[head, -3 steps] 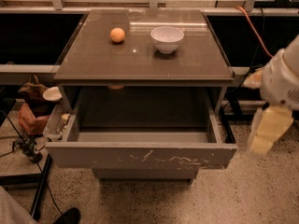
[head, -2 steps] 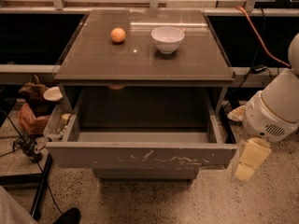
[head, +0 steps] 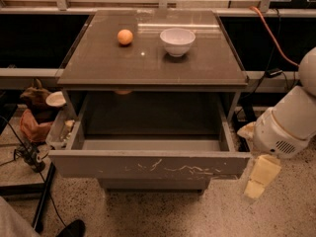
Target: Close top drawer
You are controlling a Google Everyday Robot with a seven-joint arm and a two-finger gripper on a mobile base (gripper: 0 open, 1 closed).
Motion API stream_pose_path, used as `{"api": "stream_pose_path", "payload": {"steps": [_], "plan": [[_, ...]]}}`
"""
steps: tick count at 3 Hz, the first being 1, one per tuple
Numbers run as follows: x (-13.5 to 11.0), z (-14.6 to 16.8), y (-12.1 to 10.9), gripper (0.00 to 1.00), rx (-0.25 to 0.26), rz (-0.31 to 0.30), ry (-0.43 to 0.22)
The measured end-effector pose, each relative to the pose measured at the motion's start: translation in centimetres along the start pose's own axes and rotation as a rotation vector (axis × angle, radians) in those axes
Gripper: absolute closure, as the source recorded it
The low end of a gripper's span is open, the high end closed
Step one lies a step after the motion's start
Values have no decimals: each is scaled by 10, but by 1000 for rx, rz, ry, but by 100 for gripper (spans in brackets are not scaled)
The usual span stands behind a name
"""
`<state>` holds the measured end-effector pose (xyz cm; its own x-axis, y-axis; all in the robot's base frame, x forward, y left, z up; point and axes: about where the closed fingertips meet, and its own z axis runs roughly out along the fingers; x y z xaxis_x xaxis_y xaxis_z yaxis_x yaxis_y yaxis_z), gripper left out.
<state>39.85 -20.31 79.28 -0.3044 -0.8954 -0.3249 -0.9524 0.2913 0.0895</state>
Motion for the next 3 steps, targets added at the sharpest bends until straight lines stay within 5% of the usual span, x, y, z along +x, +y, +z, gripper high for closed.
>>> {"api": "stream_pose_path", "payload": {"steps": [1, 3], "plan": [[13, 58, 11, 0, -111, 26, -59], [7, 167, 10, 0, -313, -26, -119]]}}
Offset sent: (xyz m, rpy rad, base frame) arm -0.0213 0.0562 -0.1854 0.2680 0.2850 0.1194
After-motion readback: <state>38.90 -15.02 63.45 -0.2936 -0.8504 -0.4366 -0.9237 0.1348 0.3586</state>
